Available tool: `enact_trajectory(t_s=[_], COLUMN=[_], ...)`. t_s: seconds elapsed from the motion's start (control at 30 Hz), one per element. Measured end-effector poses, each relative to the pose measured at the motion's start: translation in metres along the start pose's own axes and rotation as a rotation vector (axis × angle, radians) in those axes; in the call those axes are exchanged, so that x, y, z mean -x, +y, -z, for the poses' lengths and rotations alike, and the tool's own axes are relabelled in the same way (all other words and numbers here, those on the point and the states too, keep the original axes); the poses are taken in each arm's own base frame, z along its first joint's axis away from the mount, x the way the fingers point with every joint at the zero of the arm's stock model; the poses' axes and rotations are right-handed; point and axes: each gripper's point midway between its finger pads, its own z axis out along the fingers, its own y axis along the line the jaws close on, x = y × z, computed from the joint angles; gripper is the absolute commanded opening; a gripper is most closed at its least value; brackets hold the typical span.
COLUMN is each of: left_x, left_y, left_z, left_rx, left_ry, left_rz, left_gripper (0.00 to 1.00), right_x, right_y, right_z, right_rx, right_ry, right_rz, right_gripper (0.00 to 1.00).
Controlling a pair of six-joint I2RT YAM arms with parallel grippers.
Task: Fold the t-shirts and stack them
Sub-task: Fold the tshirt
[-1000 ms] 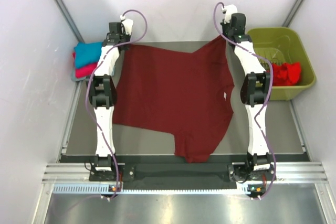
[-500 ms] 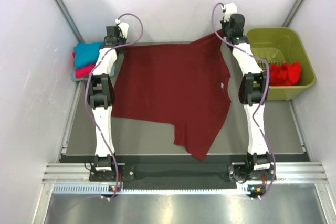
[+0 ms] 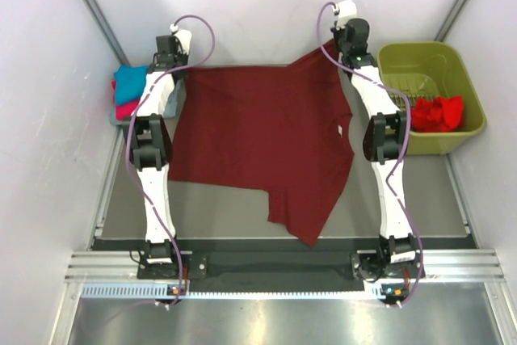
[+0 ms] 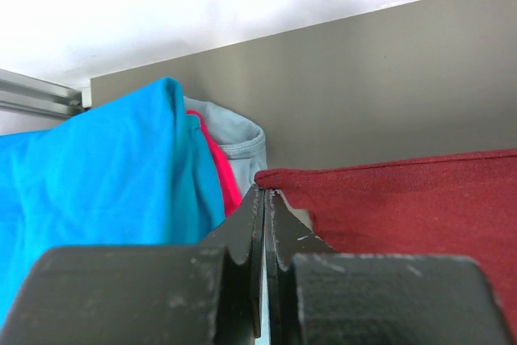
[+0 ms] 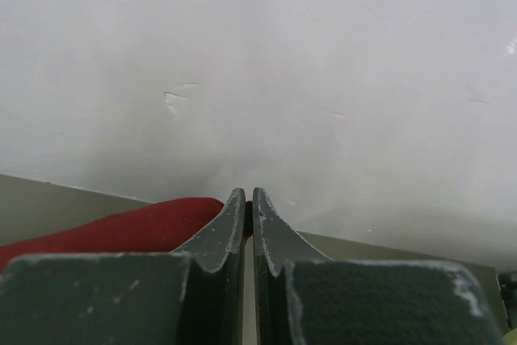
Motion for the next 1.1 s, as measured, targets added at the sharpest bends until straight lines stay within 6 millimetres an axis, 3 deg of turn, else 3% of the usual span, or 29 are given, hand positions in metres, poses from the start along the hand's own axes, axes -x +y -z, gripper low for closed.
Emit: enact_trajectory(t_s=[0.23,0.37,0.6,0.8,1.1], left_x=[0.005,0.004,0.011,0.003,-0.012], left_y=[0.002,0.002,0.004,-0.004,-0.008], left_z=[0.007,0.013,0.025,0.029,0.052], left_rx=[0.0,-0.011,-0.054,-0.108,-0.16], left_ry=[-0.007,-0.004,-0.019,0.013,0.06], left_rz=[0.001,0.001,0.0,0.0,0.011], left_gripper=[0.0,0.0,0.0,0.0,0.0], right_x=[-0.001,-0.012,-0.003,0.012,-0.029], right_y=[0.001,0.002,0.005,0.007,0.02], right_z=[0.001,0.015,0.077,0.13,0.183], right_rx=[0.002,0.027,0.118,0.171,0.231], right_ry=[0.008,0.082,0.197,0.237,0.383], right_rz=[-0.001,-0.001,-0.001,-0.018,-0.038], right_gripper=[0.0,0.0,0.0,0.0,0.0])
